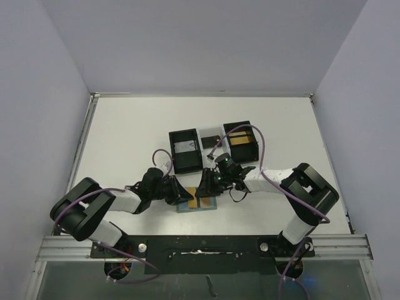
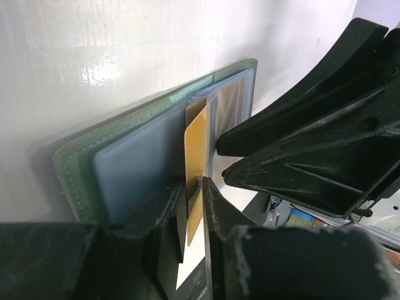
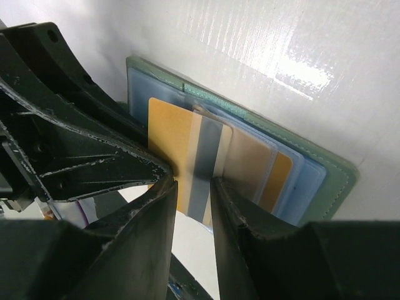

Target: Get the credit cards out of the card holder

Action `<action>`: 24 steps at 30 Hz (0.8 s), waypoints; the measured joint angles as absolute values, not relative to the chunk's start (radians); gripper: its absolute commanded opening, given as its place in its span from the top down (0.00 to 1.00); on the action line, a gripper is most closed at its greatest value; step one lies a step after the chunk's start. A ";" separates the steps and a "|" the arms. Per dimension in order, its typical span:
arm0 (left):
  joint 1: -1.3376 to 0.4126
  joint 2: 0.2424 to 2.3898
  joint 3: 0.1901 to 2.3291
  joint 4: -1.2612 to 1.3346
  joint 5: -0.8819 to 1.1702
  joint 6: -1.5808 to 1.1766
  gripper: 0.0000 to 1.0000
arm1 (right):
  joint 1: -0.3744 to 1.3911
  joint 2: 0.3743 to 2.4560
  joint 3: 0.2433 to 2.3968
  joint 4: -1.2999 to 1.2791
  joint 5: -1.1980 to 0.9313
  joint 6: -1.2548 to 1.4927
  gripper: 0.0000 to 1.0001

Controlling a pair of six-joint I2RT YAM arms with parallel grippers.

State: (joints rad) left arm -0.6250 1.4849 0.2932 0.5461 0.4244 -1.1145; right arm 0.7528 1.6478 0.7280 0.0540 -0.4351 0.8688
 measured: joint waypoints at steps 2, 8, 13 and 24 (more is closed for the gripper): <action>-0.625 1.485 0.289 0.553 0.426 -1.120 0.96 | 0.752 1.647 0.727 0.055 -0.435 0.871 0.69; -0.619 1.434 0.289 0.517 0.425 -1.107 1.00 | 0.745 1.645 0.723 0.061 -0.434 0.873 0.67; -0.604 1.340 0.302 0.377 0.385 -1.035 1.00 | 0.738 1.629 0.723 0.046 -0.414 0.867 0.65; -0.573 1.126 0.318 0.158 0.321 -0.904 1.00 | 0.660 1.440 0.724 -0.049 -0.281 0.798 0.47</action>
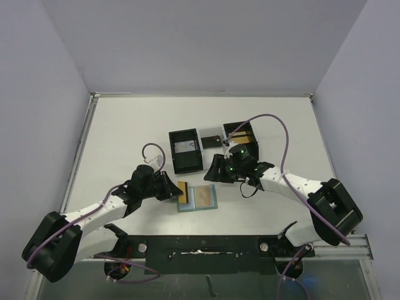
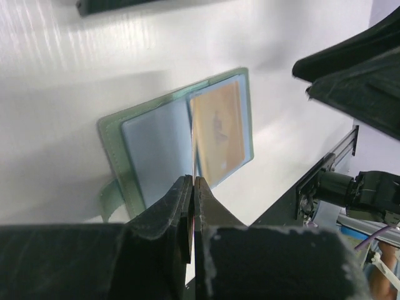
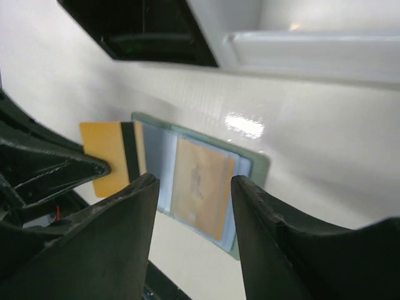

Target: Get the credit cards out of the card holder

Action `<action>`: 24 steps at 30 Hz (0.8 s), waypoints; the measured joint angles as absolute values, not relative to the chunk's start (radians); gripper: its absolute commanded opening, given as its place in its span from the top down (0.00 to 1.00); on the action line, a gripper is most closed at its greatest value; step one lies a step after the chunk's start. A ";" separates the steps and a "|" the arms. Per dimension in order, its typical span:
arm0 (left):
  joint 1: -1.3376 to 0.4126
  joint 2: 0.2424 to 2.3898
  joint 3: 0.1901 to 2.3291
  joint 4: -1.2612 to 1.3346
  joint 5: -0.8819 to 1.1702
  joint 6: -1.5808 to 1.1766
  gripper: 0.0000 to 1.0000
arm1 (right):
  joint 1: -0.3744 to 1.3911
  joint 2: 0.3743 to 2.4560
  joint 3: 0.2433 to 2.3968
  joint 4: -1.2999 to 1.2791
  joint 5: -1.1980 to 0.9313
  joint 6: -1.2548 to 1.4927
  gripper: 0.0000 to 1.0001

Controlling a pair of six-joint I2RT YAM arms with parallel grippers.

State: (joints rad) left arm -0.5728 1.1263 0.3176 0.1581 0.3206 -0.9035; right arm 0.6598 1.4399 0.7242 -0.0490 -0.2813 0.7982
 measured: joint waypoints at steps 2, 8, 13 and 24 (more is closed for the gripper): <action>-0.570 1.092 0.329 0.135 0.311 -0.893 1.00 | 0.628 1.398 0.732 -0.083 -0.246 0.777 0.39; -0.566 1.026 0.384 0.107 0.273 -0.856 1.00 | 0.496 1.354 0.838 -0.202 -0.140 0.686 0.33; -0.561 1.025 0.398 0.101 0.264 -0.844 1.00 | 0.413 1.395 0.953 -0.245 -0.107 0.613 0.32; -0.559 1.032 0.399 0.100 0.264 -0.842 1.00 | 0.357 1.574 1.044 -0.272 -0.144 0.537 0.31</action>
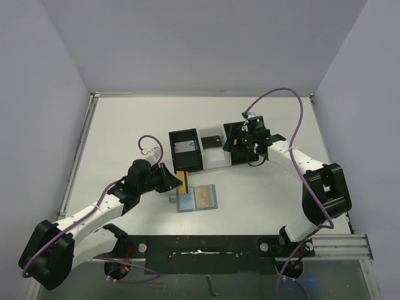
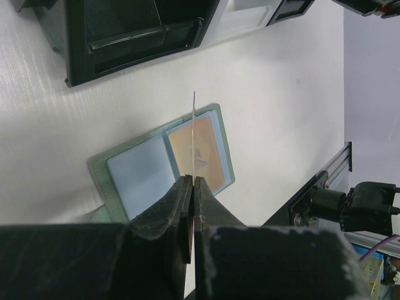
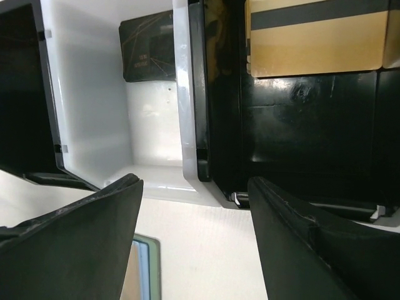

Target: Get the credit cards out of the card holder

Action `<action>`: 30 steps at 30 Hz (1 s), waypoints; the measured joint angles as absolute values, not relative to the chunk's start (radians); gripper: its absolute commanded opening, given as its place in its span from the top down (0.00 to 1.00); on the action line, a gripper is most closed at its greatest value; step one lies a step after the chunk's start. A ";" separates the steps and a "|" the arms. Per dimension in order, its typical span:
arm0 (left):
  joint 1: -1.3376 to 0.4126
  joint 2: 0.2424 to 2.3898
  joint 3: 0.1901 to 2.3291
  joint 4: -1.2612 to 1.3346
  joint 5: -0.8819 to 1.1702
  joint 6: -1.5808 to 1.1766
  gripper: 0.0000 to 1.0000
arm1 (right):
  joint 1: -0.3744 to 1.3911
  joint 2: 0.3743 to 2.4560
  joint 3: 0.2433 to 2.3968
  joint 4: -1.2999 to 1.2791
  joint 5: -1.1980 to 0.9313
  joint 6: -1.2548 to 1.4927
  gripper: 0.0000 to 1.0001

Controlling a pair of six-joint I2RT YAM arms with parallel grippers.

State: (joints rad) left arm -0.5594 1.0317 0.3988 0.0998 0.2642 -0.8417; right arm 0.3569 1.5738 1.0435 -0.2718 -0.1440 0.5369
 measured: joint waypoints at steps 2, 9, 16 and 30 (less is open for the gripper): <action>-0.558 1.034 0.399 0.100 0.265 -0.842 1.00 | 0.353 1.596 1.046 -0.271 -0.166 0.533 0.31; -0.546 1.050 0.399 0.103 0.270 -0.853 1.00 | 0.352 1.658 1.064 -0.261 -0.264 0.532 0.32; -0.537 1.071 0.399 0.117 0.283 -0.861 1.00 | 0.347 1.665 1.064 -0.253 -0.330 0.534 0.33; -0.530 1.081 0.445 0.137 0.331 -0.856 1.00 | 0.345 1.468 1.020 -0.262 -0.303 0.511 0.22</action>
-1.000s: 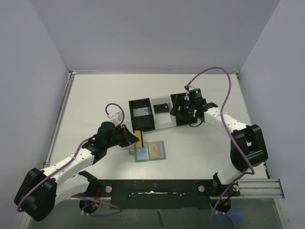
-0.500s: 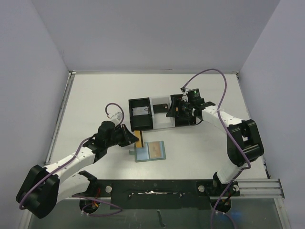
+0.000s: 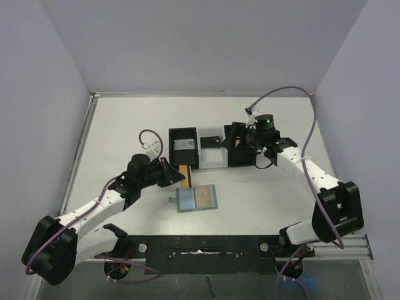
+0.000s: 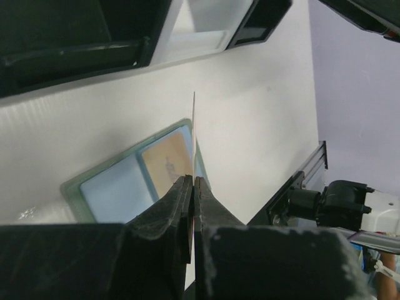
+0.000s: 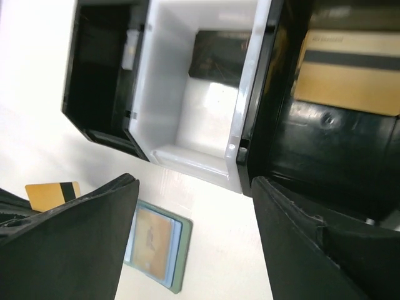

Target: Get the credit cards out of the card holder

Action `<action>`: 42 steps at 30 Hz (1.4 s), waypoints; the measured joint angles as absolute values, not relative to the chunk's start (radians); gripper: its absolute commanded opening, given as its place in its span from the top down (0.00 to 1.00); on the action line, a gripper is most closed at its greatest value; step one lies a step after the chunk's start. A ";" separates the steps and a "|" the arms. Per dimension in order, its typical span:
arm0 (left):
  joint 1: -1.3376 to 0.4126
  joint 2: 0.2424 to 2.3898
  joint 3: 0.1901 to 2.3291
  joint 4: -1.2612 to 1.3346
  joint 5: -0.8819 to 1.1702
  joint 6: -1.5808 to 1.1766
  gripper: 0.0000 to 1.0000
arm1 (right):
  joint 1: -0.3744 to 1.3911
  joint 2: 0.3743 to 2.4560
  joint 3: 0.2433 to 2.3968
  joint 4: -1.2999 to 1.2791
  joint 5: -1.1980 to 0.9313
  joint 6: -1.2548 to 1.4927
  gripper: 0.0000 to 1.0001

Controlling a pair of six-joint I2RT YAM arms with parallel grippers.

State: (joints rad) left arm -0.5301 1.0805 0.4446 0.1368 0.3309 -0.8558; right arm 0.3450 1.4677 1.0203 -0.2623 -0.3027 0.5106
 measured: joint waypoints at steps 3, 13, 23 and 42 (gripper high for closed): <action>-0.528 1.081 0.450 0.194 0.360 -0.864 1.00 | 0.331 1.357 0.970 -0.213 -0.285 0.506 0.04; -0.529 1.097 0.461 0.435 0.480 -0.944 1.00 | 0.171 1.182 0.556 0.294 -0.548 0.796 0.01; -0.529 1.173 0.467 0.659 0.572 -1.072 1.00 | 0.329 1.303 0.566 0.633 -0.844 0.977 0.28; -0.529 1.179 0.461 0.810 0.605 -1.151 1.00 | 0.432 1.384 0.690 0.662 -1.000 0.996 0.59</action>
State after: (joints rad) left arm -0.5285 1.1793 0.4614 0.8104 0.6048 -1.1511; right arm 0.4316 1.3842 0.6895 0.6617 -0.9997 0.9958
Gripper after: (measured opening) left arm 0.007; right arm 0.454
